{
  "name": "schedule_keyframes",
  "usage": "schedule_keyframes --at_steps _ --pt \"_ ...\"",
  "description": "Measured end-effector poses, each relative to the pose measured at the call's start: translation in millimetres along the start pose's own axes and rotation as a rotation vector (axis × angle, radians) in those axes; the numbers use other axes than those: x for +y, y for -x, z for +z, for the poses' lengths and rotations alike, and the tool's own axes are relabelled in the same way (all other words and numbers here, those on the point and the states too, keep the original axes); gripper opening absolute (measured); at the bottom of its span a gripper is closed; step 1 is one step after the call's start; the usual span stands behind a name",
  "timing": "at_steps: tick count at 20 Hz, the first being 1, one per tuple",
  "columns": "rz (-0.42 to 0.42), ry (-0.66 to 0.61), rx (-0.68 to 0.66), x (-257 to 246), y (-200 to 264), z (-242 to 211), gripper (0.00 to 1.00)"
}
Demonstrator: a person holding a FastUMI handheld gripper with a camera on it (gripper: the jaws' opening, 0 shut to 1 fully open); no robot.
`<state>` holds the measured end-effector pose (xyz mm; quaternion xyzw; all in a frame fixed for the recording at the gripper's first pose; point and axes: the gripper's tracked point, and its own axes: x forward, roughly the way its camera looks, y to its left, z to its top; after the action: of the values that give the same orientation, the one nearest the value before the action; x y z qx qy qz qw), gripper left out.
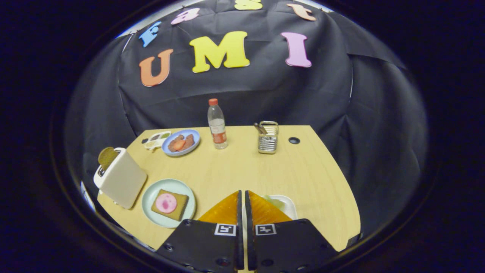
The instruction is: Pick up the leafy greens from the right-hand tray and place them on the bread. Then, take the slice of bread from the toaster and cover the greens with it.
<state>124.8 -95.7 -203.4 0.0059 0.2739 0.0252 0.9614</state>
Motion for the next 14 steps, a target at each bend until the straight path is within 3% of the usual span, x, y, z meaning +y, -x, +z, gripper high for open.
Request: schedule_keyframes --at_steps 5,10,14 --pt "-0.073 0.014 0.026 -9.7 -1.3 -21.7 0.01" --pt "-0.17 0.003 0.049 -59.1 -17.8 -34.9 0.01" --pt "-0.172 0.013 0.078 -90.8 -42.3 -41.1 0.03"
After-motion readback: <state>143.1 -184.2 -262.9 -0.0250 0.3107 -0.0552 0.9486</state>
